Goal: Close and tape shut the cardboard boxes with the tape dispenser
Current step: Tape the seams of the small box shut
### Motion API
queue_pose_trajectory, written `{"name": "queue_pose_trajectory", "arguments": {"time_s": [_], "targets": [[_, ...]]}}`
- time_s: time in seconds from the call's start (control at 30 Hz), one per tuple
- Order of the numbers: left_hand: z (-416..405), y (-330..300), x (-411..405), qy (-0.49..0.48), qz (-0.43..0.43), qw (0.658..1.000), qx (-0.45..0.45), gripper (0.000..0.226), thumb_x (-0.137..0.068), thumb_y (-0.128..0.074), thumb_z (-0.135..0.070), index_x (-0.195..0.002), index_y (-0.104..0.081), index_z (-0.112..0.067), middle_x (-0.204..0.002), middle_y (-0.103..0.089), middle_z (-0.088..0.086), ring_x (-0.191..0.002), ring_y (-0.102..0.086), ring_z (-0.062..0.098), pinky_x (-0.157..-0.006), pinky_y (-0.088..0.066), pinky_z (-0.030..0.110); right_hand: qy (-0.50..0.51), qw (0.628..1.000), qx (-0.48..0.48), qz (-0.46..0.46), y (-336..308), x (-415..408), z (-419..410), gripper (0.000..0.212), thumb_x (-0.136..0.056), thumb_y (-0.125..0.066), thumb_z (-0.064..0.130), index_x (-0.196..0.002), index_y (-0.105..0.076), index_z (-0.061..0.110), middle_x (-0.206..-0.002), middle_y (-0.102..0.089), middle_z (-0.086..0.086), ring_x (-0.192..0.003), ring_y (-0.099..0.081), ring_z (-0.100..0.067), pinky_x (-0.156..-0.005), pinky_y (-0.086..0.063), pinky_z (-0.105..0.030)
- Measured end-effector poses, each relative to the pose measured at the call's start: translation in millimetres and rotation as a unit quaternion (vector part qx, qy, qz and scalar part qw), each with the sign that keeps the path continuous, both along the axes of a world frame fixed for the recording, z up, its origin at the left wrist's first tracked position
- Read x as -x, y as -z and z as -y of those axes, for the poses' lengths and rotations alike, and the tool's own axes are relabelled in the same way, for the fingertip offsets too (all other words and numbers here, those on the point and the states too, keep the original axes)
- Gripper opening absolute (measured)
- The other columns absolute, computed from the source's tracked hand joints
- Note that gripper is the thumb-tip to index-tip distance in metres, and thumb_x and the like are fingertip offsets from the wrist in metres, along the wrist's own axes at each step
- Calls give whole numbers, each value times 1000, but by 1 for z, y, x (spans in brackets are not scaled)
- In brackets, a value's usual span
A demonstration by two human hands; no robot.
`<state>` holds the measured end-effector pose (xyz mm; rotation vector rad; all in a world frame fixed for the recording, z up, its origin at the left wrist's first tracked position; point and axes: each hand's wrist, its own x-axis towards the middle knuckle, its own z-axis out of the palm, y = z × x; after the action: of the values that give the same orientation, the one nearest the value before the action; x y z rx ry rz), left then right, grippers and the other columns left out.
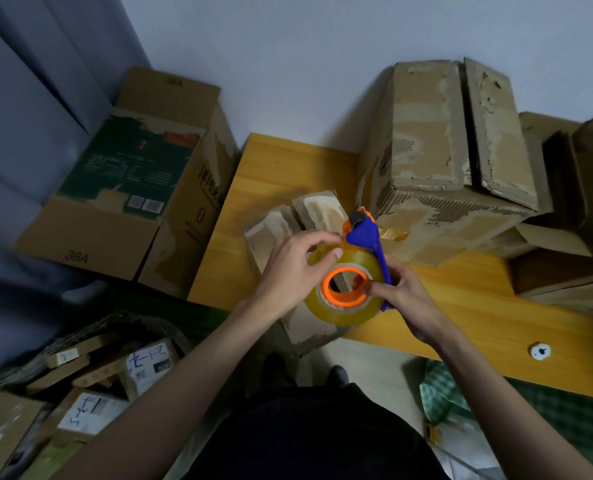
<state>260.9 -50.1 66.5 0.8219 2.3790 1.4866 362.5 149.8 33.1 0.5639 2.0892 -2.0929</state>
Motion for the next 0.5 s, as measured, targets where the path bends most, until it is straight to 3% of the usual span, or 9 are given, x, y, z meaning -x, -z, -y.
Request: {"name": "queue_pose_trajectory", "arguments": {"time_s": [0.13, 0.23, 0.37, 0.5], "targets": [[5, -2, 7, 58, 66, 996, 15, 31, -93, -71, -26, -124, -69, -21, -122, -65, -17, -111, -57, -13, -94, -44, 7, -8, 1000, 12, 15, -7, 1, 1, 52, -76, -79, 20, -126, -64, 15, -115, -73, -7, -107, -70, -26, -90, -58, -40], [5, -1, 17, 74, 96, 992, 32, 35, -88, -76, -29, -122, -69, -25, -121, -69, -15, -113, -62, -3, -99, -49, 20, -7, 999, 28, 25, -11, 0, 2, 45, -86, -78, 23, -128, -63, 13, -116, -73, -10, -106, -71, -30, -91, -56, -44], [9, -2, 24, 53, 128, 990, -1, 41, -81, -83, -26, -120, -71, -20, -118, -72, -10, -111, -65, 0, -100, -51, 26, 2, 999, 29, 24, -19, -3, 6, 39, -94, -61, 35, -126, -65, 12, -112, -74, -10, -104, -72, -30, -83, -57, -36], [9, -1, 24, 30, 145, 989, -29, 38, -81, -84, -21, -117, -72, -20, -116, -73, -10, -111, -65, 1, -97, -51, 22, 18, 999, 22, 23, -21, 1, 10, 41, -97, -59, 47, -128, -65, 21, -120, -72, -5, -112, -69, -24, -99, -52, -42]]}}
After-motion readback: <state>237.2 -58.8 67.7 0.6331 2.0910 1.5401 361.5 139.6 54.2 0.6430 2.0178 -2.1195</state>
